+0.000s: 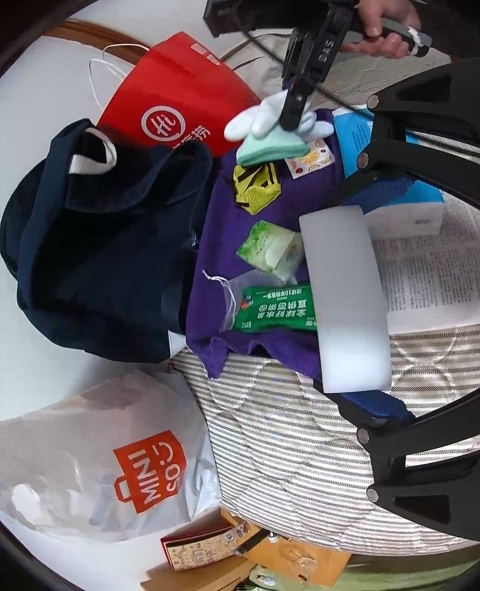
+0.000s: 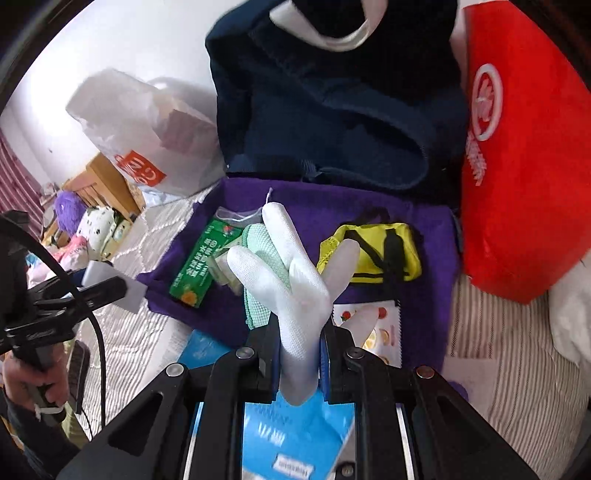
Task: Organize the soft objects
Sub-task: 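Lower the glove onto the towel and open the right gripper while the left gripper holds the foam block, then lower the foam block onto the towel, open left gripper while right reaches for tissue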
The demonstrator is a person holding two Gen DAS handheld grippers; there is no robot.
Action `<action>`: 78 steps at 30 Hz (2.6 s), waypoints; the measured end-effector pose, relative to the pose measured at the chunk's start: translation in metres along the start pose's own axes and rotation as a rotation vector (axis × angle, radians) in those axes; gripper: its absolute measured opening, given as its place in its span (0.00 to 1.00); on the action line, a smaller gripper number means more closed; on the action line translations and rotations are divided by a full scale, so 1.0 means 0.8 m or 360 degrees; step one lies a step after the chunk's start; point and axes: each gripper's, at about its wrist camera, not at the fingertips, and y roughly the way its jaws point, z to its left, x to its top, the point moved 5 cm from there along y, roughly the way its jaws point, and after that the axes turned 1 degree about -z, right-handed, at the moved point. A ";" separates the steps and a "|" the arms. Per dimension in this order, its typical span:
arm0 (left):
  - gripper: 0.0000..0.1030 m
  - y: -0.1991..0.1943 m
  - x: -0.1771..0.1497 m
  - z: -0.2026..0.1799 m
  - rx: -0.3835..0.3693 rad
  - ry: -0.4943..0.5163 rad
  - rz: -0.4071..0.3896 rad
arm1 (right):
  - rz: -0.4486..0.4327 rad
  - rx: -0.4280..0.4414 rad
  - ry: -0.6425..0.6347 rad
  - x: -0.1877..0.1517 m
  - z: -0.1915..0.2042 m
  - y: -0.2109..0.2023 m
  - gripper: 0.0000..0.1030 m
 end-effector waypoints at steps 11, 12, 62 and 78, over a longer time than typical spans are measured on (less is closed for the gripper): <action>0.78 0.016 0.005 0.013 -0.0015 -0.0013 0.0015 | 0.0160 -0.0064 -0.0072 0.007 0.010 0.072 0.16; 0.78 0.017 0.005 0.014 -0.0013 -0.0017 0.0017 | 0.0172 -0.0062 -0.0070 0.006 0.009 0.077 0.16; 0.79 0.130 0.051 -0.034 0.0100 0.0076 0.0157 | -0.0075 -0.0108 0.0258 -0.067 -0.084 -0.047 0.62; 0.83 0.147 0.051 -0.037 0.0122 0.0064 0.0225 | -0.0004 -0.0100 0.0296 -0.095 -0.093 -0.046 0.62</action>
